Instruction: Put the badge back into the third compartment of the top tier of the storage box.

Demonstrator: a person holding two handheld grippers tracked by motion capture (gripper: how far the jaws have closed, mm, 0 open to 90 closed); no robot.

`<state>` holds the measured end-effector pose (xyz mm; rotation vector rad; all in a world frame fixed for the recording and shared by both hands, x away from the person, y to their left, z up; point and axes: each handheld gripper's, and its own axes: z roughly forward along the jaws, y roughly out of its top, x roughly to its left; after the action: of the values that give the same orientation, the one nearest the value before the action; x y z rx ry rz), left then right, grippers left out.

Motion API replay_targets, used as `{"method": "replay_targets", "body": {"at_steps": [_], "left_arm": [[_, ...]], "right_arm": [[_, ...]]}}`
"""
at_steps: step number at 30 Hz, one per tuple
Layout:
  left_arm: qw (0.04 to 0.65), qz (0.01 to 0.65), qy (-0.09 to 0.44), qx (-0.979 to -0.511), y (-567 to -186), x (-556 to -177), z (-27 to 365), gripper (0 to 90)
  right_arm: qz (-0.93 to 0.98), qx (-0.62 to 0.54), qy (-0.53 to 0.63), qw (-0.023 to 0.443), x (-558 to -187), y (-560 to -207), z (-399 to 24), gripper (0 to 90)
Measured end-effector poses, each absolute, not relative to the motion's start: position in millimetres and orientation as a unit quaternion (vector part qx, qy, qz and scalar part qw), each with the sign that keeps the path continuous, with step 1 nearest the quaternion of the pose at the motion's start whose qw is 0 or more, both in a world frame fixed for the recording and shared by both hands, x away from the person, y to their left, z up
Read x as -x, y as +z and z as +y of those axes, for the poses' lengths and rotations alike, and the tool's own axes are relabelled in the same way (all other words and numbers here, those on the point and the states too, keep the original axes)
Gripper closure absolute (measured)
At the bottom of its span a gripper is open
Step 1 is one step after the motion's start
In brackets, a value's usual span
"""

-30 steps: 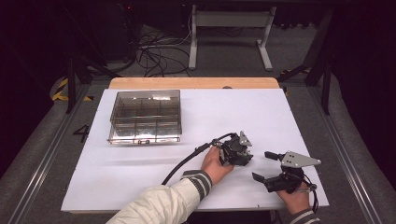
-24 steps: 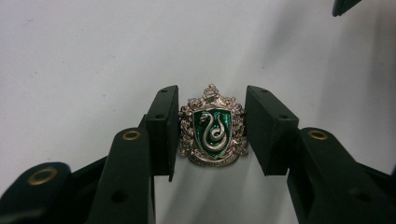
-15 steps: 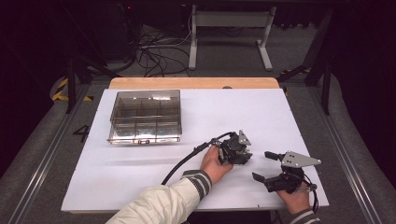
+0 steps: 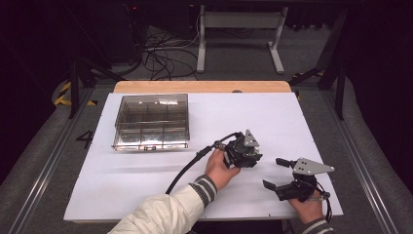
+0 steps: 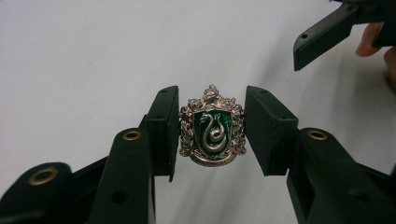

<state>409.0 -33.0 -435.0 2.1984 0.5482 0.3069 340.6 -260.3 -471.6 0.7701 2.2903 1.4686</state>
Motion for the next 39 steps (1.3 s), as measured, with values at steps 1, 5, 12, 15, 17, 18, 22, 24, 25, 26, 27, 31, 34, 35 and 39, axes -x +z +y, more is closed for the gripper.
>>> {"method": "replay_targets", "body": {"at_steps": [1, 5, 12, 15, 17, 18, 22, 24, 25, 26, 27, 31, 34, 35, 39], "left_arm": [[0.416, 0.218, 0.124, -0.874, -433, -409, -32, 57.2], [0.413, 0.215, 0.133, -0.875, -428, -406, -28, 57.2], [0.418, 0.215, 0.136, -0.872, -418, -403, -22, 57.2], [0.42, 0.215, 0.14, -0.871, -413, -402, -18, 57.2], [0.42, 0.214, 0.145, -0.87, -411, -401, -15, 57.2], [0.42, 0.214, 0.146, -0.87, -409, -401, -14, 57.2], [0.418, 0.212, 0.151, -0.87, -403, -399, -7, 57.2], [0.417, 0.213, 0.152, -0.87, -400, -398, -3, 57.2], [0.418, 0.214, 0.152, -0.87, -399, -399, -1, 57.2], [0.417, 0.214, 0.152, -0.87, -397, -399, 1, 57.2], [0.414, 0.214, 0.153, -0.871, -396, -399, 3, 57.2], [0.413, 0.218, 0.156, -0.871, -390, -400, 12, 57.1], [0.412, 0.221, 0.16, -0.869, -385, -400, 20, 57.2], [0.412, 0.223, 0.162, -0.868, -383, -400, 23, 57.2], [0.414, 0.231, 0.162, -0.865, -377, -401, 35, 57.1]], "right_arm": [[0.8, -0.269, 0.513, 0.156, -341, -472, -260, 5.2], [0.8, -0.269, 0.513, 0.156, -341, -472, -260, 5.2], [0.8, -0.269, 0.513, 0.156, -340, -472, -260, 5.2], [0.8, -0.269, 0.513, 0.156, -341, -472, -260, 5.2], [0.8, -0.269, 0.513, 0.155, -341, -472, -260, 5.2], [0.8, -0.269, 0.513, 0.154, -341, -472, -260, 5.2], [0.8, -0.269, 0.514, 0.154, -341, -472, -260, 5.1], [0.801, -0.269, 0.512, 0.154, -341, -472, -259, 5.1], [0.801, -0.269, 0.512, 0.153, -341, -472, -259, 5.1], [0.801, -0.269, 0.513, 0.153, -341, -472, -259, 5.1], [0.801, -0.27, 0.513, 0.153, -341, -472, -259, 5.1], [0.8, -0.27, 0.513, 0.152, -341, -472, -259, 5.2], [0.802, -0.27, 0.511, 0.154, -341, -472, -259, 5.2], [0.802, -0.27, 0.51, 0.154, -341, -472, -259, 5.2], [0.802, -0.27, 0.51, 0.154, -341, -472, -259, 5.2]]}}
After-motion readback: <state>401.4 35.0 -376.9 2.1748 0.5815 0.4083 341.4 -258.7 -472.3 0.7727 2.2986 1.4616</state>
